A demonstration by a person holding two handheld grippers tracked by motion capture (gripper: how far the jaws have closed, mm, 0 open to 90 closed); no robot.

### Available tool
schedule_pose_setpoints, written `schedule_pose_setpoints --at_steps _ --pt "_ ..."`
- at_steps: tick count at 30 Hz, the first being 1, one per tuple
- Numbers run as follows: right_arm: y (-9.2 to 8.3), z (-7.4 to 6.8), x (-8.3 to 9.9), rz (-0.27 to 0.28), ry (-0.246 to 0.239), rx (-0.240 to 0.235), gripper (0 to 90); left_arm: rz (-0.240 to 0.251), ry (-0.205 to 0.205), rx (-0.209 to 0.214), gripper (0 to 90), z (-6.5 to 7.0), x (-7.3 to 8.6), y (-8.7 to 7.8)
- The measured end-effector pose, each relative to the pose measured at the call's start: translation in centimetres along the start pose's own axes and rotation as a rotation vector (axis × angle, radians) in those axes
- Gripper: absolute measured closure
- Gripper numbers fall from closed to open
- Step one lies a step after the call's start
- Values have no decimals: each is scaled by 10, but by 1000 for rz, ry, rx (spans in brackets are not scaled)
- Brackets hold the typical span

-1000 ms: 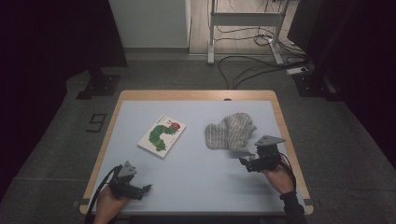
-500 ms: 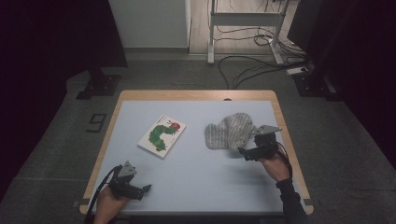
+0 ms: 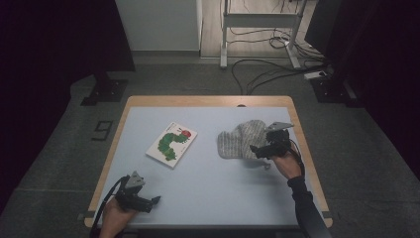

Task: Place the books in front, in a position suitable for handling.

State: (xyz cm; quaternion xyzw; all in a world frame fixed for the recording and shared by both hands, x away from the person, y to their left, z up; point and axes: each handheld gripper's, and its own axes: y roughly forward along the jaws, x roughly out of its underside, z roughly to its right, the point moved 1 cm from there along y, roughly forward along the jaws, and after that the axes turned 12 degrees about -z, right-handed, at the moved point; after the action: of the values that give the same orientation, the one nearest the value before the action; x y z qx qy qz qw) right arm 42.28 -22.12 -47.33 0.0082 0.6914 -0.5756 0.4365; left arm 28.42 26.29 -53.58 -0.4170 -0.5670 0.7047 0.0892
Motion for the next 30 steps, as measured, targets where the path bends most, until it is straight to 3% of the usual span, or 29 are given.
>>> schedule_pose_setpoints --at_steps 10,17,20,25,30 --pt "20 5 -20 -28 -13 10 0 -2 1 0 0 0 0 0" --pt "46 10 -29 -98 1 -1 0 -2 2 -1 0 0 0 0" --pt "60 11 -30 -122 14 -30 0 -2 1 -1 0 0 0 0" --pt "81 3 -30 -166 7 -85 0 -2 1 0 0 0 0 0" --pt "92 -12 -34 -173 -18 -74 0 -2 1 -1 0 0 0 0"
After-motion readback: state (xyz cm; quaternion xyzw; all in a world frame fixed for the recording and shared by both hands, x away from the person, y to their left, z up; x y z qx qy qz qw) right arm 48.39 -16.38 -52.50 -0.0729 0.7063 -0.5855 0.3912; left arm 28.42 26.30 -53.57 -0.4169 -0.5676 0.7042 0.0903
